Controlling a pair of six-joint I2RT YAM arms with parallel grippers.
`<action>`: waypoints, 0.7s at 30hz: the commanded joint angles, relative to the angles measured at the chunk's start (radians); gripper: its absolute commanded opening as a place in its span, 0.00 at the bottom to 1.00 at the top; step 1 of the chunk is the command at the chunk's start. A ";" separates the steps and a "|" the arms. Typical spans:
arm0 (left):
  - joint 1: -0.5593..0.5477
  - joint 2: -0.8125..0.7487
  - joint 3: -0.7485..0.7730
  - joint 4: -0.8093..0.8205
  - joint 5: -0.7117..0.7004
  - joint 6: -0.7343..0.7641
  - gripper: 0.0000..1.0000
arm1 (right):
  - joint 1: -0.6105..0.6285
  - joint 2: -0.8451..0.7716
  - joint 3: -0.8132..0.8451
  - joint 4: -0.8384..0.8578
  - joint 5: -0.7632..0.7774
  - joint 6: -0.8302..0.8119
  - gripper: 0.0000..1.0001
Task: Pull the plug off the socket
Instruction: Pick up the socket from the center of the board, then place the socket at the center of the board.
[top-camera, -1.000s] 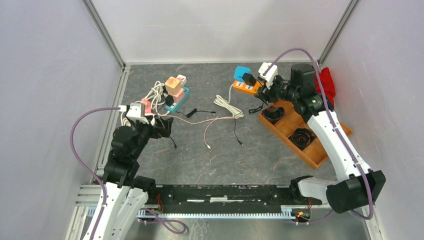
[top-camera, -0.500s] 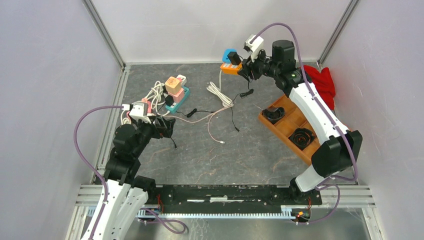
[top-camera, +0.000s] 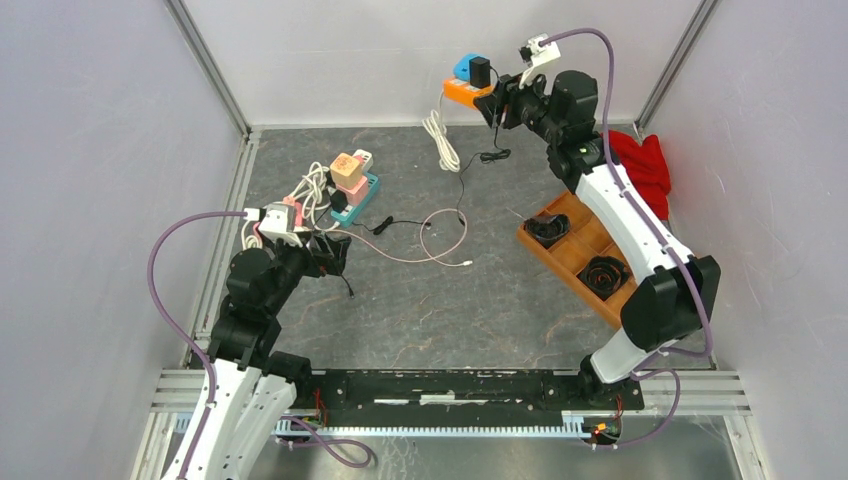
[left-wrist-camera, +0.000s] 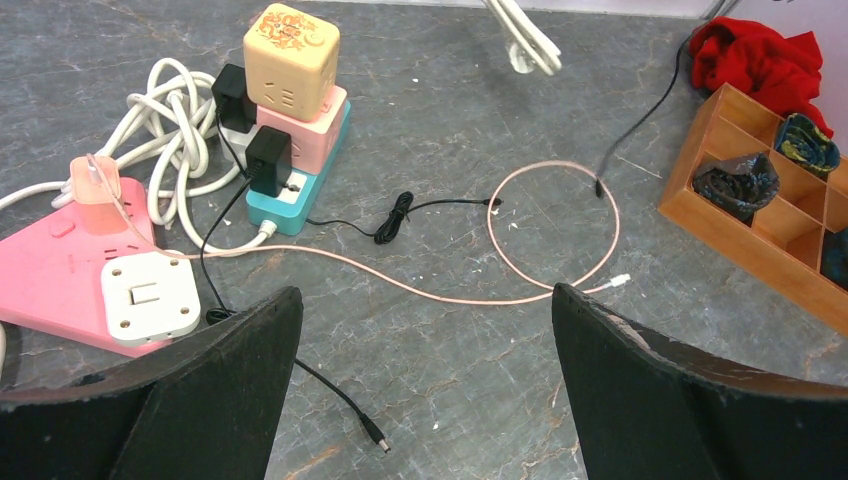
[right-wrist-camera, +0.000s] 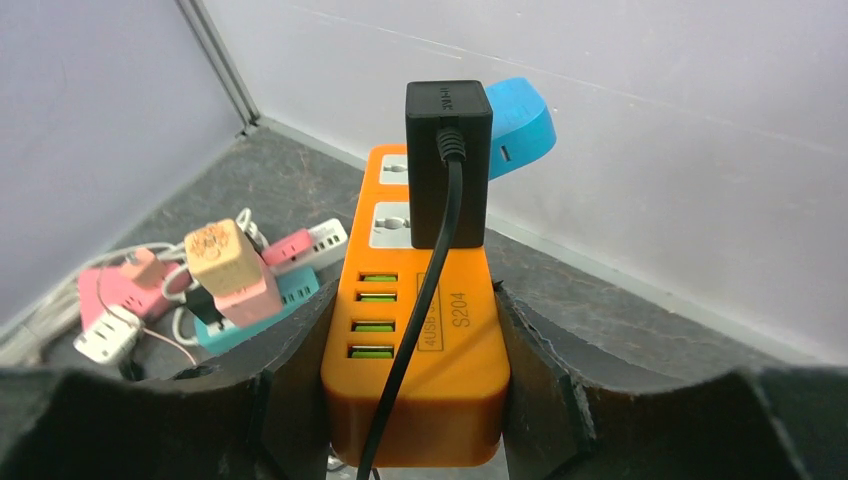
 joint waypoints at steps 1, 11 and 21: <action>-0.001 0.002 0.000 0.042 -0.010 0.043 1.00 | -0.001 0.027 -0.015 0.216 0.045 0.188 0.00; -0.001 0.005 0.001 0.042 -0.018 0.044 1.00 | -0.117 0.061 0.087 0.243 -0.140 0.239 0.00; -0.001 0.000 0.000 0.041 -0.017 0.045 1.00 | -0.076 0.009 0.044 0.289 -0.266 0.265 0.00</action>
